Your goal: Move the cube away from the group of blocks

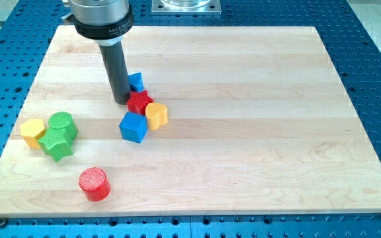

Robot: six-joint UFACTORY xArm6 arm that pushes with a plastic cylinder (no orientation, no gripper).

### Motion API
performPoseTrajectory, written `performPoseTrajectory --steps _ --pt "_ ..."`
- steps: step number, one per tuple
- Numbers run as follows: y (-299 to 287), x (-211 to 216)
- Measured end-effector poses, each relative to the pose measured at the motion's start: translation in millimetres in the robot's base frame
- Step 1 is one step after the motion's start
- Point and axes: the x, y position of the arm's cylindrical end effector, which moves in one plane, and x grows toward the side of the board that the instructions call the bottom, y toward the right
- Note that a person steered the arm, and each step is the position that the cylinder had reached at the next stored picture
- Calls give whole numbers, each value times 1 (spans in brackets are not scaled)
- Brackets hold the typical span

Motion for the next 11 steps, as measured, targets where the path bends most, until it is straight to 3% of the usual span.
performPoseTrajectory --steps 1,2,6,9,11 --pt "-29 28" --pt "-20 67" --pt "28 52" --pt "58 95" --pt "60 58"
